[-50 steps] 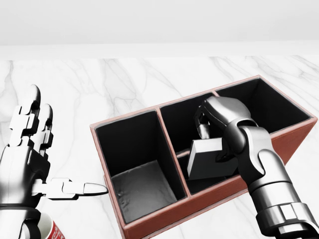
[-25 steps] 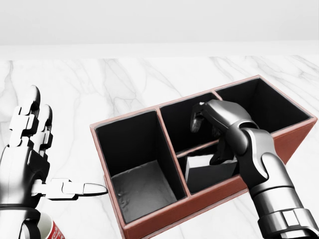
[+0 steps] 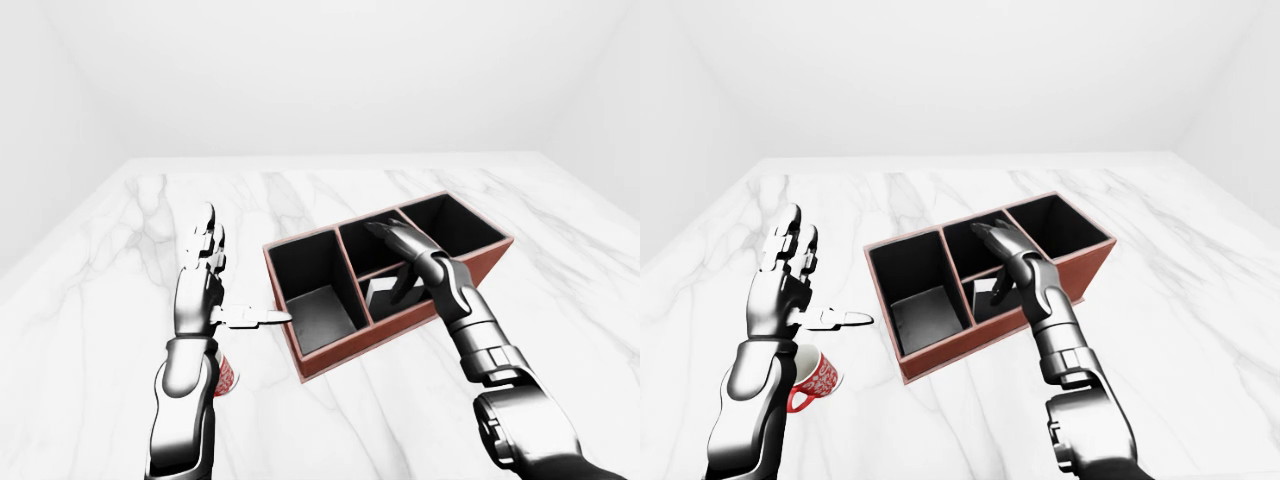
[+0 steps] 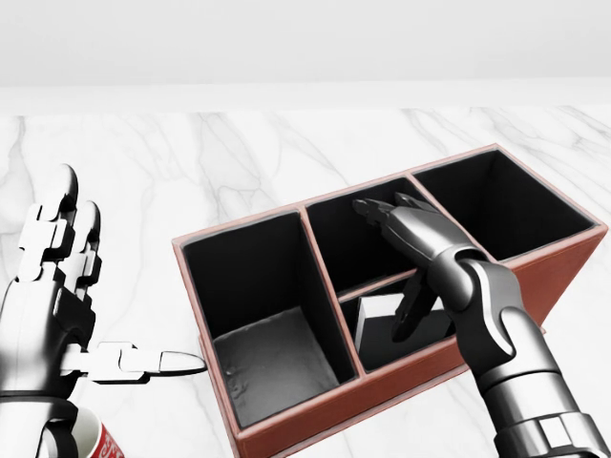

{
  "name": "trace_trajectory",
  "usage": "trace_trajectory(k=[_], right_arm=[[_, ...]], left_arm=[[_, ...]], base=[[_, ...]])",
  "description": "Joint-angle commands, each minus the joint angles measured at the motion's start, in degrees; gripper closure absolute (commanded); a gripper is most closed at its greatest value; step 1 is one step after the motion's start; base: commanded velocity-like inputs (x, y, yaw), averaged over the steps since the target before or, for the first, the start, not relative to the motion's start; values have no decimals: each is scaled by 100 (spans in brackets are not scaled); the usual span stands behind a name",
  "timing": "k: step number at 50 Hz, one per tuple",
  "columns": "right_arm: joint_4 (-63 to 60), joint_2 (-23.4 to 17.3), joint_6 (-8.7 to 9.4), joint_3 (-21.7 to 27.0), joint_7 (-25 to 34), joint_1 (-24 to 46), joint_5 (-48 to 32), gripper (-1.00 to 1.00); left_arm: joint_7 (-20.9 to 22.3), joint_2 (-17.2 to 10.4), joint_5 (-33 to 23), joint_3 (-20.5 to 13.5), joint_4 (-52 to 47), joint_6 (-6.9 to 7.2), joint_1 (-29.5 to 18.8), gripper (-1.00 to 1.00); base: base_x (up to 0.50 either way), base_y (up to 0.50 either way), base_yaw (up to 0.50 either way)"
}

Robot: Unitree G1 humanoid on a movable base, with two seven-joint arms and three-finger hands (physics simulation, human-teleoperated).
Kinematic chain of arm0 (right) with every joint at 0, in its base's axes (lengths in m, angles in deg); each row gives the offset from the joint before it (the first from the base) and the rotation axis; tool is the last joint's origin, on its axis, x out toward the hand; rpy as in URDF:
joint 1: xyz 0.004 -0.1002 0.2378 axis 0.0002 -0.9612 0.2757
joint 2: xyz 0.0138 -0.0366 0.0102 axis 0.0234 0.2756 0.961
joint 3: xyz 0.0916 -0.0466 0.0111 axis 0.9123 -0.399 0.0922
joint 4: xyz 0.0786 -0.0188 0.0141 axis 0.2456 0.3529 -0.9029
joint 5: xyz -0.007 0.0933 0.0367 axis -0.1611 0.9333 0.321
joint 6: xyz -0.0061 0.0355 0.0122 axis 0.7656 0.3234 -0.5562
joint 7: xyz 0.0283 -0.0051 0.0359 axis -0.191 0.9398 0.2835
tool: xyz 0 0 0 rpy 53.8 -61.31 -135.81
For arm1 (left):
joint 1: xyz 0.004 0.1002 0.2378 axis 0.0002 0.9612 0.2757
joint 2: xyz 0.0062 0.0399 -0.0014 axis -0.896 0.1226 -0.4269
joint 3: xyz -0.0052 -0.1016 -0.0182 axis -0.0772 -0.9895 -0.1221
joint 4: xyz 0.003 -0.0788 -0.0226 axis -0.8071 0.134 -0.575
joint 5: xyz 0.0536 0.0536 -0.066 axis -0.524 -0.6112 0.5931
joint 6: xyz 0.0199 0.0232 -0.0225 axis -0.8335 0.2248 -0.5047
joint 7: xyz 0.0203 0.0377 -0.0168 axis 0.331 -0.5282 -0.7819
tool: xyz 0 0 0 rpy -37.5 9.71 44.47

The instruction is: Pick up the book and place it in the back compartment of the caddy.

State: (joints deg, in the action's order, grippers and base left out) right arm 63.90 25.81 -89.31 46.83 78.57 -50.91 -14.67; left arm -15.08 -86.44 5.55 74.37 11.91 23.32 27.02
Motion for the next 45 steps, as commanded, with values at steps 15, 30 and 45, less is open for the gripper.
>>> trace_trajectory(k=[15,30,45], right_arm=[[-2510,67,709,655,223,-697,-207,-100],[-4607,158,709,909,886,-1461,324,-100],[-5794,227,709,1218,886,-2110,932,-100]], left_arm=[[-4,13,-36,52,103,0,9,-100],[0,18,-43,53,35,0,35,-100],[3,14,-24,34,-65,0,31,-100]], base=[[0,0,0],[0,0,0],[0,0,0]])
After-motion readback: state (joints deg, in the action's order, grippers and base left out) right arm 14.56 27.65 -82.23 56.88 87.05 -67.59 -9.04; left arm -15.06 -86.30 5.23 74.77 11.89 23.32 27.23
